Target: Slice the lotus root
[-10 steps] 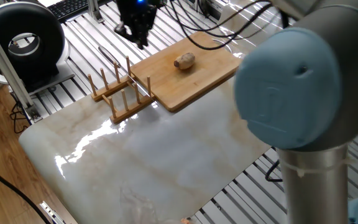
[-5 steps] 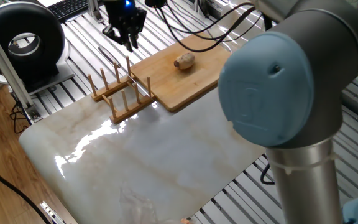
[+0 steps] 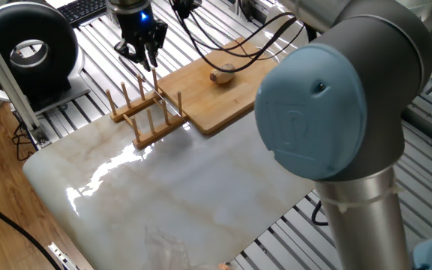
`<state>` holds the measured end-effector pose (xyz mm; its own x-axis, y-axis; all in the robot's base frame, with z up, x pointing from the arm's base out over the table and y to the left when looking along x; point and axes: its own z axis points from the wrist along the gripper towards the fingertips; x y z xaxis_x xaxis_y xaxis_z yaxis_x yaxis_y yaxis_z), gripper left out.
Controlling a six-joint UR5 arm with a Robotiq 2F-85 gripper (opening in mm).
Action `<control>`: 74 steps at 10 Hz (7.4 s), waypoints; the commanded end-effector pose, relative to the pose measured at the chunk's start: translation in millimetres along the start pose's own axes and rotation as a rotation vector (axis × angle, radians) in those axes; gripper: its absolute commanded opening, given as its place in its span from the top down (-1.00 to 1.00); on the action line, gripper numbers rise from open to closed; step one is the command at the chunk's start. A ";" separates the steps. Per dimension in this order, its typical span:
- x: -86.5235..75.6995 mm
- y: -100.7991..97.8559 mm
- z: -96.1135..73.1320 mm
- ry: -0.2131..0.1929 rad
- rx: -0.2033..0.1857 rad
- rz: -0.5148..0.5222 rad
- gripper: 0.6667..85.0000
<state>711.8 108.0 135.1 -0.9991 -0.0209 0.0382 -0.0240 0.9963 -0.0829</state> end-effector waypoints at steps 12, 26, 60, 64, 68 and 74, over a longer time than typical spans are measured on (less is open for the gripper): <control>-1.3 10.0 28.3 -0.073 0.098 0.001 0.39; -7.6 12.1 48.2 -0.031 0.129 -0.077 0.34; -11.0 4.1 71.7 -0.066 0.209 0.028 0.98; -7.2 5.5 56.7 -0.065 0.168 0.013 0.98; 3.1 4.6 32.6 -0.039 0.108 -0.020 0.98; 28.1 -12.1 -30.0 -0.007 0.009 -0.074 0.98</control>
<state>697.5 99.4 137.7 -0.9963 -0.0840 0.0188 -0.0859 0.9843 -0.1541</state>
